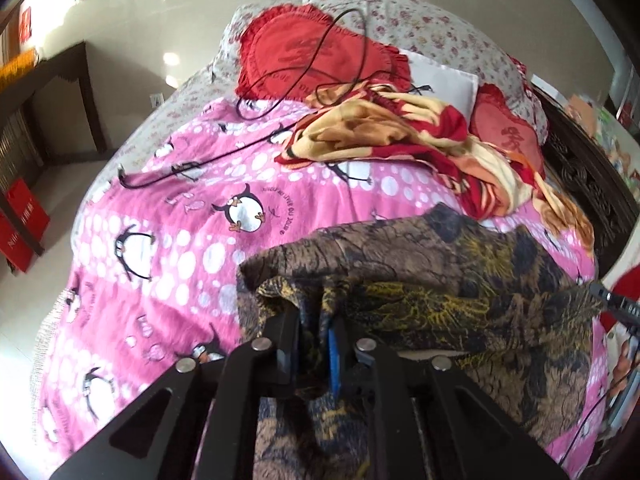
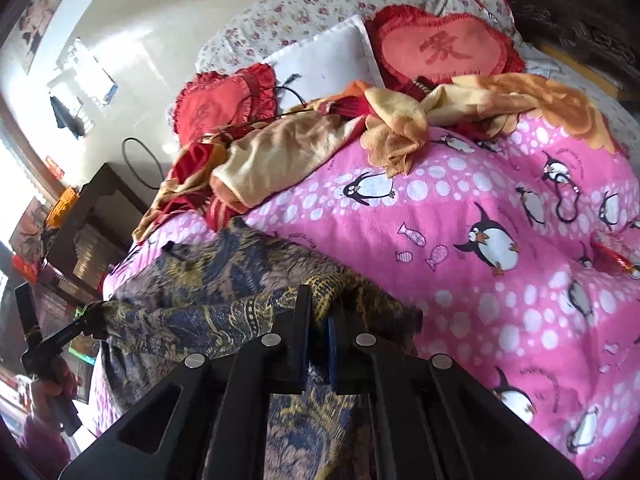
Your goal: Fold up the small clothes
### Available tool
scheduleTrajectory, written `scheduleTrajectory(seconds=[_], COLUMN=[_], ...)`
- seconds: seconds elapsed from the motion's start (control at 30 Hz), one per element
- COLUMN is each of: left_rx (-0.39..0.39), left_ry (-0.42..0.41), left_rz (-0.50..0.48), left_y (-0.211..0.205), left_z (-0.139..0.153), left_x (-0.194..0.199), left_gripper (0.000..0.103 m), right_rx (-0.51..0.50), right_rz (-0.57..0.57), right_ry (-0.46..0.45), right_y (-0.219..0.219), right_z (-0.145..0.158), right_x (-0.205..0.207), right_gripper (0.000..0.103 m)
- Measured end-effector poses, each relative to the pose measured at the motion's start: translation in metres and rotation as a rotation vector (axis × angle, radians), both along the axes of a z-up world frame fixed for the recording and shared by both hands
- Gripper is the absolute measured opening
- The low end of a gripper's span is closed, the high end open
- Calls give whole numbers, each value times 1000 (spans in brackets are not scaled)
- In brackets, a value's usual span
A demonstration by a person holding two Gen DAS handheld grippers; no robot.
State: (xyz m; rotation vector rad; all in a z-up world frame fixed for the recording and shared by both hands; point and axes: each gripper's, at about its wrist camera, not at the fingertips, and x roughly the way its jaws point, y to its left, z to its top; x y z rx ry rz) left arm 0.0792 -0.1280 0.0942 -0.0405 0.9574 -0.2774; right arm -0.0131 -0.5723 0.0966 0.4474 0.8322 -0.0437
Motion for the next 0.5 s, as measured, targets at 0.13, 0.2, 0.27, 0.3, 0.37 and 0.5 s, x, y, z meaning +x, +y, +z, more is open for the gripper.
scheduleTrajectory(seconds=[0.13, 0.2, 0.27, 0.3, 0.37, 0.5], left_rx=[-38, -48, -82, -94, -102, -56], left_ry=[24, -28, -63, -58, -65, -52], left_rz=[-5, 13, 26, 16, -41, -192], left_y=[7, 15, 26, 29, 31, 13], left_z=[-3, 7, 20, 24, 32, 24], left_x=[9, 3, -6, -10, -26, -67], left_gripper=[62, 81, 85, 85, 85, 85], right_rx=[-14, -10, -12, -23, -46, -187], right_rz=[2, -34, -55, -46, 66, 307], right_ry=[6, -38, -73, -65, -73, -3], right_y=[-2, -10, -17, -16, 1, 64], right_z=[1, 11, 22, 26, 31, 9], right_x=[-1, -13, -24, -26, -34, -47], right_gripper=[16, 30, 34, 33, 33, 28])
